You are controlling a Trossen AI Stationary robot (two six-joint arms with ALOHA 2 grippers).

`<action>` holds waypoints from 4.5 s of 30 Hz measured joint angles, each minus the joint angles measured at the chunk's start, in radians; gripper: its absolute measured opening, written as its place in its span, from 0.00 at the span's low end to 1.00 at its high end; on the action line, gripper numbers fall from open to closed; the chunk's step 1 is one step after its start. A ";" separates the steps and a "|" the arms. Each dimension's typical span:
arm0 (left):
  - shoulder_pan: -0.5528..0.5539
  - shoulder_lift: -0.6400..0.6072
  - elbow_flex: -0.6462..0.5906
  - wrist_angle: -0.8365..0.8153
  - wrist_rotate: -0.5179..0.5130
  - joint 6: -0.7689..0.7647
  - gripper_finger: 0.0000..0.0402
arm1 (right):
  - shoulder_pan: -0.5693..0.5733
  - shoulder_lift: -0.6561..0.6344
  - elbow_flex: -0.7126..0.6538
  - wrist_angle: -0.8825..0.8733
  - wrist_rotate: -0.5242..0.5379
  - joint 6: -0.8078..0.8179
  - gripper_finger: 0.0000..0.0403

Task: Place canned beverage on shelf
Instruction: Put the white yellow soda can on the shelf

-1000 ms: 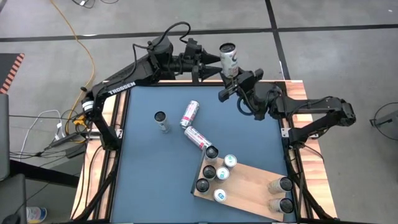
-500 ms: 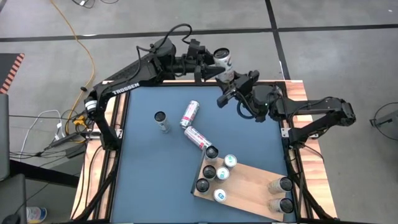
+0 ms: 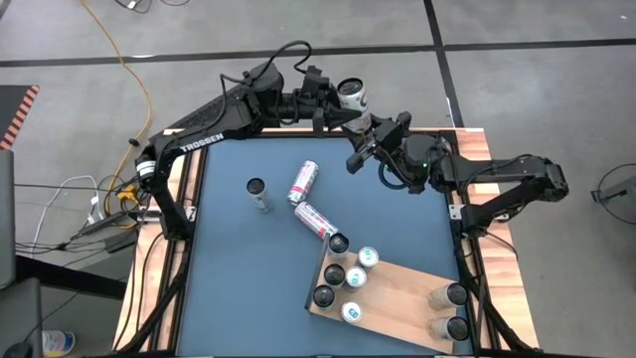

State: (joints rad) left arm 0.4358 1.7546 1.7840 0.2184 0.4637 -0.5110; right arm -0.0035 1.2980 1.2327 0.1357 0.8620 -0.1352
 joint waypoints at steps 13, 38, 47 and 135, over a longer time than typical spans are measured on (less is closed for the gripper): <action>0.011 0.002 0.000 -0.010 0.051 -0.022 0.63 | 0.018 -0.013 0.001 -0.066 -0.001 -0.040 0.93; 0.056 0.000 0.000 -0.041 0.656 0.003 0.63 | 0.010 -0.043 0.634 -1.082 -0.453 0.033 0.91; 0.031 0.000 0.000 -0.283 0.659 0.132 0.63 | -0.034 0.247 1.127 -1.427 -0.593 -0.025 0.91; -0.088 -0.001 0.134 -1.041 0.064 0.748 0.63 | -0.137 0.476 1.079 -1.439 -0.908 -0.224 0.84</action>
State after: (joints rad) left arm 0.3480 1.7538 1.9179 -0.8227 0.5272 0.2368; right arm -0.1409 1.7739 2.3120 -1.3037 -0.0462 -0.3588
